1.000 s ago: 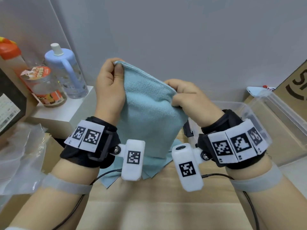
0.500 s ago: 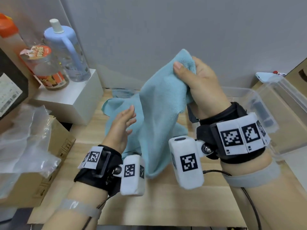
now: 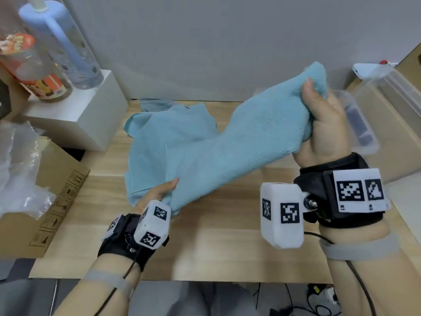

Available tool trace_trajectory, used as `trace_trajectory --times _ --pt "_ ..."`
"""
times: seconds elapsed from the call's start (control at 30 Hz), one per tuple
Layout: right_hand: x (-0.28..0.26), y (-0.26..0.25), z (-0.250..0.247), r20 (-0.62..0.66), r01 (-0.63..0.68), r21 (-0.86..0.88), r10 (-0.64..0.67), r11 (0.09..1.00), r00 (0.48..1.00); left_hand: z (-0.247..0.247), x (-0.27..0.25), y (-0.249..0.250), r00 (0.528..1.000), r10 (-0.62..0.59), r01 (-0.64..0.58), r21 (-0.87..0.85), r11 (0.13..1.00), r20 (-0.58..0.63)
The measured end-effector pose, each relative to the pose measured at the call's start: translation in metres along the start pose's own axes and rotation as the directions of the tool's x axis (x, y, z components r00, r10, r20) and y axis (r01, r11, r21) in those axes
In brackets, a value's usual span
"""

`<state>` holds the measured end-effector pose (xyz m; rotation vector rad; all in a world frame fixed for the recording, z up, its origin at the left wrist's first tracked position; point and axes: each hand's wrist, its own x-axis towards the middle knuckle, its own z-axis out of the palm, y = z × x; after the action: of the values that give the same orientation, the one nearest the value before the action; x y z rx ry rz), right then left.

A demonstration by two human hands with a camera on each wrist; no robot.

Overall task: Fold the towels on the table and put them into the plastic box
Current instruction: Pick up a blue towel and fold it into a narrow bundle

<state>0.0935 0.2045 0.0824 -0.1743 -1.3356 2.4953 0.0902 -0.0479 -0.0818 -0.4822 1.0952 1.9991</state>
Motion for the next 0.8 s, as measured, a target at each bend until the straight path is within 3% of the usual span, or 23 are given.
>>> trace_trajectory --times 0.1,0.17,0.23,0.3,0.4,0.5,0.57,0.63,0.67,0.7,0.8 --pt "-0.008 0.016 -0.067 -0.169 -0.100 -0.145 0.075 0.984 0.983 0.009 0.000 -0.012 0.997 -0.023 0.031 0.119 0.992 -0.074" --pt "-0.019 0.030 -0.118 -0.284 -0.226 -0.303 0.139 0.926 0.949 0.013 0.002 -0.022 0.994 -0.032 0.046 0.145 0.988 -0.102" --pt "-0.033 0.044 -0.164 -0.369 -0.405 -0.479 0.240 0.779 0.898 0.015 0.007 -0.034 0.985 -0.046 0.074 0.165 0.984 -0.169" --pt "-0.047 0.062 -0.206 -0.455 -0.579 -0.583 0.361 0.569 0.814 0.015 0.013 -0.051 0.966 -0.041 0.091 0.191 0.977 -0.255" --pt "-0.061 0.091 -0.251 -0.519 -0.695 -0.650 0.488 0.309 0.702 0.014 0.028 -0.074 0.906 0.095 0.042 0.311 0.949 -0.412" --pt "-0.066 0.103 -0.266 -0.523 -0.654 -0.735 0.463 0.181 0.716 0.005 0.037 -0.089 0.803 0.310 0.023 0.547 0.837 -0.508" --pt "-0.065 0.104 -0.268 -0.513 -0.618 -0.772 0.427 0.151 0.745 0.003 0.036 -0.097 0.722 0.417 0.033 0.629 0.777 -0.552" --pt "-0.063 0.106 -0.267 -0.506 -0.596 -0.789 0.391 0.148 0.768 0.003 0.029 -0.101 0.599 0.530 0.087 0.706 0.703 -0.601" --pt "-0.062 0.108 -0.268 -0.511 -0.594 -0.787 0.361 0.168 0.780 0.003 0.024 -0.102 0.566 0.552 0.132 0.728 0.673 -0.613" --pt "-0.062 0.109 -0.268 -0.519 -0.596 -0.776 0.330 0.204 0.788 0.003 0.019 -0.102 0.570 0.544 0.178 0.738 0.650 -0.617" --pt "-0.065 0.112 -0.267 -0.515 -0.578 -0.755 0.267 0.309 0.815 0.001 0.009 -0.103 0.704 0.366 0.346 0.744 0.572 -0.609"
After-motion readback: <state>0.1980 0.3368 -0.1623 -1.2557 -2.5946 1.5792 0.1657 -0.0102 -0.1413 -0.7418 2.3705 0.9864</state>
